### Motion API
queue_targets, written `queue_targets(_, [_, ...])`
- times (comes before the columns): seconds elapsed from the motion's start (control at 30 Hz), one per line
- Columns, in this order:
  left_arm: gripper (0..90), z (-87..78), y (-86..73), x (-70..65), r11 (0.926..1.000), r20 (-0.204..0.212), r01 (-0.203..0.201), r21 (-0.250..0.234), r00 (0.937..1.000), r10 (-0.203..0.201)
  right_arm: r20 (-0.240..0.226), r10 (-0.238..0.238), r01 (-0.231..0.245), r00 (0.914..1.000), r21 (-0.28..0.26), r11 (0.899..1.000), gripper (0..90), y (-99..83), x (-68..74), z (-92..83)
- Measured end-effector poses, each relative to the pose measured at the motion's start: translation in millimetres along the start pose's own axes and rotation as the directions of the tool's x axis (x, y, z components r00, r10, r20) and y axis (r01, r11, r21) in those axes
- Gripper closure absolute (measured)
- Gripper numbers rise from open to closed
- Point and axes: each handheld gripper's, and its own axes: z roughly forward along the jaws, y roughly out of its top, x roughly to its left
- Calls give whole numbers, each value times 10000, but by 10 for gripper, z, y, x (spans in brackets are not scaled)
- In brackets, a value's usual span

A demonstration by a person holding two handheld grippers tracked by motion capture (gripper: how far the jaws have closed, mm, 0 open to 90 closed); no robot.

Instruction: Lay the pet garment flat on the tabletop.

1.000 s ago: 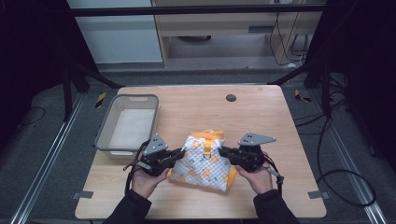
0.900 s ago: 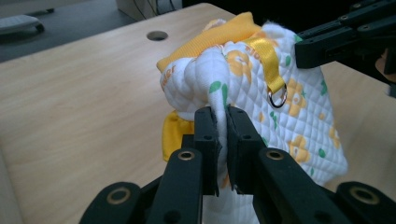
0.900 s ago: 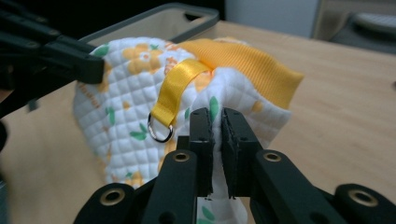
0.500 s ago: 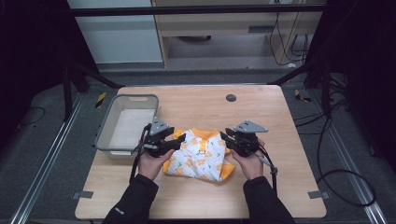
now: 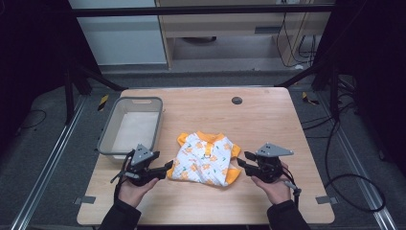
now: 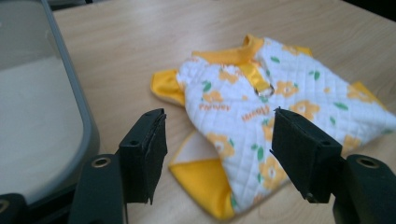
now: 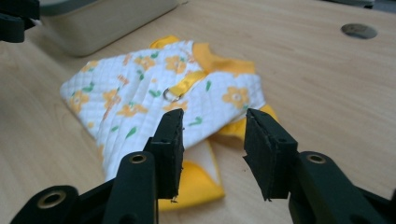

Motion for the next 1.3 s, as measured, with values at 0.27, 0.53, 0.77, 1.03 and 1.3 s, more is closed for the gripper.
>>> queue_targets(0.27, [352,97,-263,1,9966,6,-84,822,10000,84,-597,-240,263,9979,379,9989,531,-238,112,23])
queue_targets(0.53, [353,201,-361,-86,9912,194,-449,1242,9989,429,-1290,-492,622,9904,993,9931,529,-420,245,199])
queue_targets(0.77, [363,311,-404,-148,9832,260,-844,1620,9964,812,-1885,-661,882,9799,1117,9898,524,-446,389,275])
queue_targets(1.03, [472,419,-437,-138,9706,503,-822,2261,9961,727,-2023,-892,1219,9752,1555,9803,575,-475,462,384])
queue_targets(1.3, [686,438,-423,-136,9702,614,-785,2292,9959,661,-1963,-830,1177,9770,1724,9780,740,-472,434,409])
